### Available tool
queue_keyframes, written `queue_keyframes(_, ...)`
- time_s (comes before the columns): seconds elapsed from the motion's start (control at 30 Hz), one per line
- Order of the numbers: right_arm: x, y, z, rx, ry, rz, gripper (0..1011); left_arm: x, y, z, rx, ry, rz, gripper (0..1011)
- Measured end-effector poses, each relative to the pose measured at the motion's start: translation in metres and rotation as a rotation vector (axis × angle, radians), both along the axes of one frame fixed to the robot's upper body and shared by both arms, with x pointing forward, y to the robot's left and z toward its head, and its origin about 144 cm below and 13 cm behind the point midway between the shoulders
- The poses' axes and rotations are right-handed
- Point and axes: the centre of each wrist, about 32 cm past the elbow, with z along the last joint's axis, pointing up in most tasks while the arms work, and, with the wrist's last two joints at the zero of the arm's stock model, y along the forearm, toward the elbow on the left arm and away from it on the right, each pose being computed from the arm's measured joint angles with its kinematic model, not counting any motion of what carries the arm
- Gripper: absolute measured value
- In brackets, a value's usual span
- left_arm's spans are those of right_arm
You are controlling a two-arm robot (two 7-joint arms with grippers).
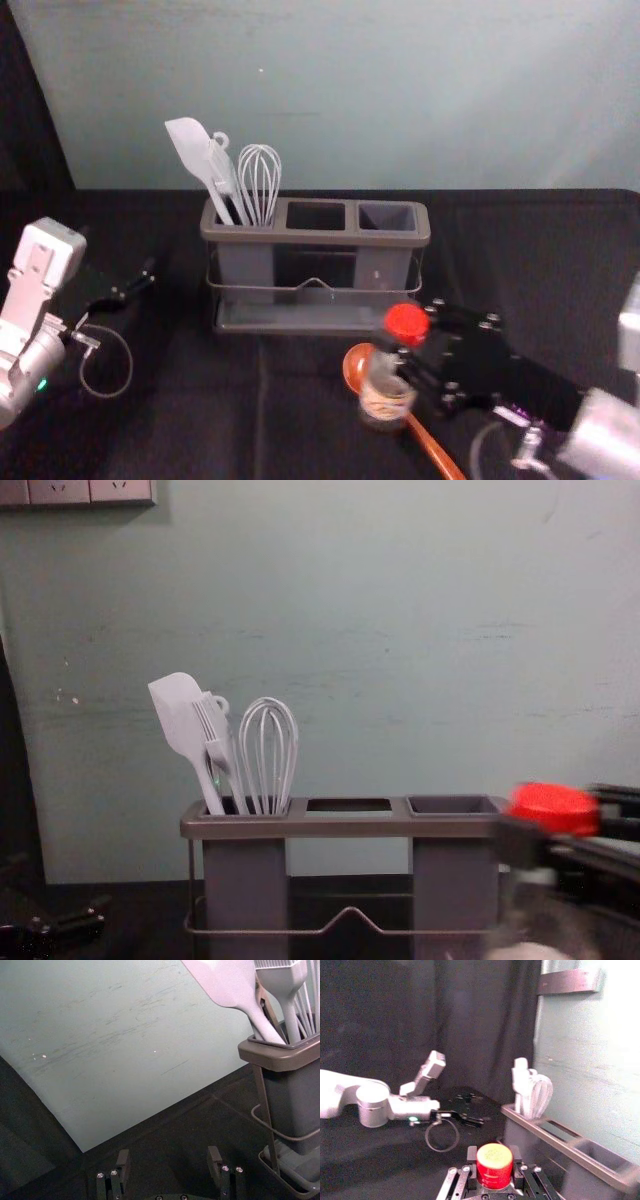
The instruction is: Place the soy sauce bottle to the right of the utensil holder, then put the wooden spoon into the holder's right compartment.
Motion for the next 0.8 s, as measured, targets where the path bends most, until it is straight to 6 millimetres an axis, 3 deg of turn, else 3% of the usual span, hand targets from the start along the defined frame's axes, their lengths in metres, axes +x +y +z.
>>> queue_keyframes(0.23, -0.016, -0.041, 0.001, -0.001, -0.010, -0.096, 382, 0.000, 0.000, 0.000, 0.000, 0.000, 0.000, 1012)
queue_keyframes(0.43, -0.015, -0.062, 0.001, -0.008, -0.018, -0.165, 382, 0.000, 0.000, 0.000, 0.000, 0.000, 0.000, 1012)
queue_keyframes(0.8, 0.008, -0.075, 0.000, -0.043, -0.023, -0.264, 382, 0.000, 0.000, 0.000, 0.000, 0.000, 0.000, 1011)
